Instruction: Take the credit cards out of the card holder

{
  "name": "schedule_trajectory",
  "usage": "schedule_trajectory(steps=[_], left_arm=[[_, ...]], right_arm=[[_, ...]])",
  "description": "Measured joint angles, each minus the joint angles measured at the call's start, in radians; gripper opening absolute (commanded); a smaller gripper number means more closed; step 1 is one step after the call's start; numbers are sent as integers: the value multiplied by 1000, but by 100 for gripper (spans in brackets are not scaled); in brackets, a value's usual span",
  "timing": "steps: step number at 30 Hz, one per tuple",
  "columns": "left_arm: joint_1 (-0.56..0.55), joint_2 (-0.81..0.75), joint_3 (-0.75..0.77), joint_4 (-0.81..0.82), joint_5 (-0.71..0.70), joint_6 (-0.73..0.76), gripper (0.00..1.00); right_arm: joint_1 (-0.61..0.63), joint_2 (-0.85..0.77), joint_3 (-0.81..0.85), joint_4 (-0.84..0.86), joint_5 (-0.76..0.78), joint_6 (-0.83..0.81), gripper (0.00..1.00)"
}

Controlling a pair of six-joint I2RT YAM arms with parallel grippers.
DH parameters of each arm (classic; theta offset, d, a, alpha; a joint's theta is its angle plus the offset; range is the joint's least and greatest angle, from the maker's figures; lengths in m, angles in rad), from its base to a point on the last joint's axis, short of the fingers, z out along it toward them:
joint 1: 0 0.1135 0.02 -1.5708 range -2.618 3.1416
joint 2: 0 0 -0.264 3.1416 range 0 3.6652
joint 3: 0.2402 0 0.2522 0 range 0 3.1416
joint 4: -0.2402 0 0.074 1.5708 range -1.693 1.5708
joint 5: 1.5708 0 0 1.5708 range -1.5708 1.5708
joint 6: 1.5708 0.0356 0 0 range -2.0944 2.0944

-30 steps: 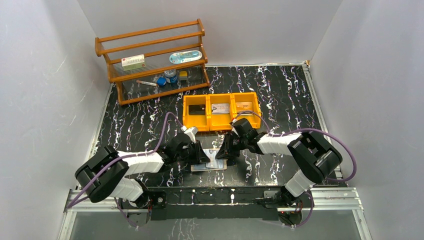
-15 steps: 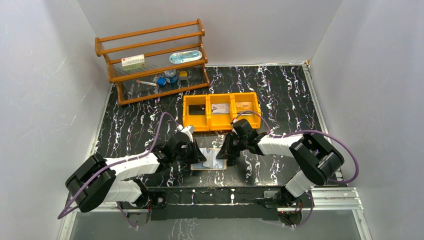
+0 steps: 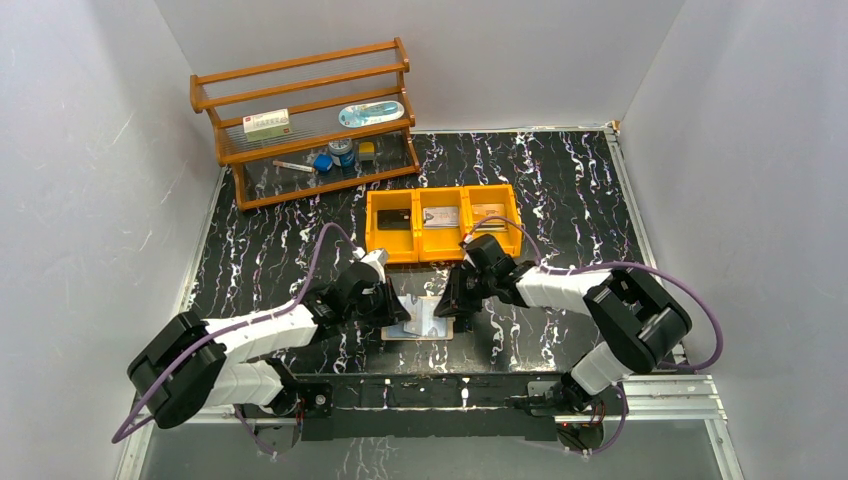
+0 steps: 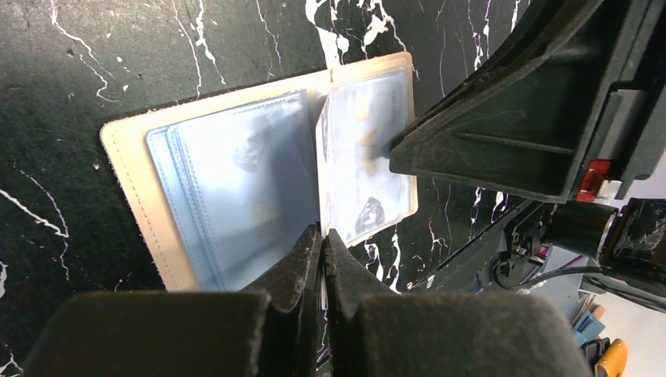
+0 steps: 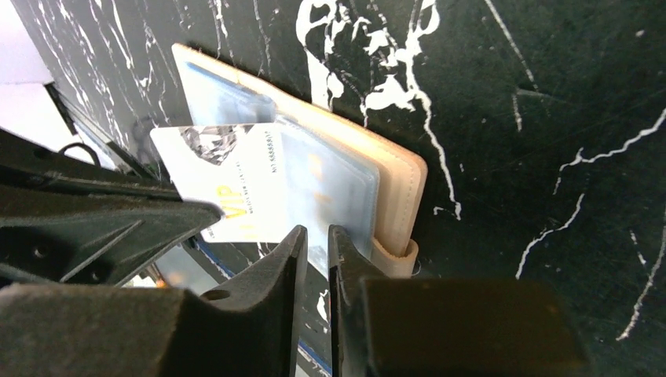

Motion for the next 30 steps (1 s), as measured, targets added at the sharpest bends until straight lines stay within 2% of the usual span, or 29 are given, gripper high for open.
schedule_trajectory(steps=[8, 13, 18, 23, 26, 28, 30], left_arm=[[0, 10, 5, 3, 4, 0, 2], [0, 10, 5, 3, 6, 0, 8], [0, 10, 5, 14, 29, 1, 20], [0, 47, 6, 56, 81, 9, 24], [0, 101, 15, 67, 107, 13, 19], [0, 124, 24, 59, 110, 14, 7], [0, 127, 42, 32, 97, 16, 2]], right_arm=[[1, -16, 71, -33, -72, -62, 27], [17, 46, 87, 16, -113, -60, 29], [26, 138, 86, 29, -133, -48, 29], [26, 156, 66, 92, -154, -15, 27], [26, 156, 42, 136, -160, 10, 26], [26, 156, 32, 154, -161, 23, 26], [26, 152, 26, 165, -160, 27, 26]])
